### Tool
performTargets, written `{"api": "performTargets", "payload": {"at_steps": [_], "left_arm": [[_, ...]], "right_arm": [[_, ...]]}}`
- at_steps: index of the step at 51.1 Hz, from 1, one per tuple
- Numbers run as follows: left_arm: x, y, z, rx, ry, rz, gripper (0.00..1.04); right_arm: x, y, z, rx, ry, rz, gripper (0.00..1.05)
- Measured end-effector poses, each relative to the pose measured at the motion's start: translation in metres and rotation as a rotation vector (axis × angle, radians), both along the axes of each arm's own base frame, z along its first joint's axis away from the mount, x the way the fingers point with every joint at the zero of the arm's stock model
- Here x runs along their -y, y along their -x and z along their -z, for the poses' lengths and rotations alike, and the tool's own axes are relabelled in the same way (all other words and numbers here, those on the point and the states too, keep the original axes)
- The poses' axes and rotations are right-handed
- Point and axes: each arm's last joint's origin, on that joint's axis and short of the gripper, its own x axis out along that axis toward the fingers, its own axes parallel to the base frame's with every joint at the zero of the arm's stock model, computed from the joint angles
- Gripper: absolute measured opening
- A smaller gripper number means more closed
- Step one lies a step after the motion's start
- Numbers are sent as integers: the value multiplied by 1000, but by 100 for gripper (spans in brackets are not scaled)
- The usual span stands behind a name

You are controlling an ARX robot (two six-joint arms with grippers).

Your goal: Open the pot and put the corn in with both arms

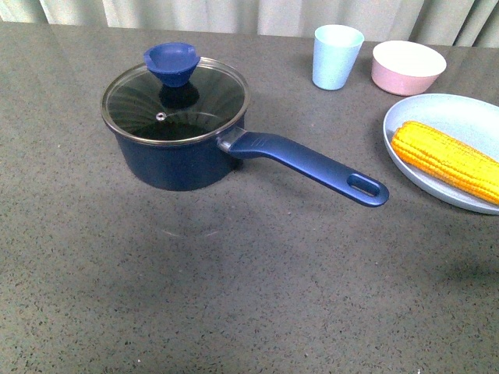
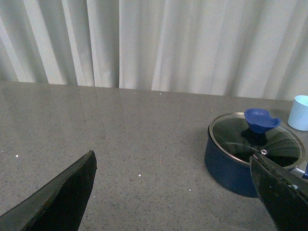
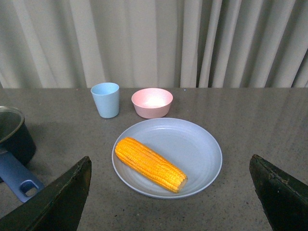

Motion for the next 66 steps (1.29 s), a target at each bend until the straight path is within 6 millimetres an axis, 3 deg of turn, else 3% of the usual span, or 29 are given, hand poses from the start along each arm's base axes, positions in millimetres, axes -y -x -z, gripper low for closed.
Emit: {"api": "performTargets", "payload": {"at_steps": [28,33,42,49,54,66], "left_arm": [[0,0,0,0,0,0,96],[2,-5,1,-191,90,-48,96],[9,-57,-16,-230,147,28,96],[23,-114,-23,-218,157,84,96],[41,-149,-15,-268,152,139,96],[80,-193,6,-342,133,232,96]], "right_arm": [[0,0,0,0,0,0,96],[0,0,0,0,0,1,96],[0,0,0,0,0,0,96],[0,0,0,0,0,0,96],[0,0,0,0,0,0,96],[0,0,0,0,0,0,96]]}}
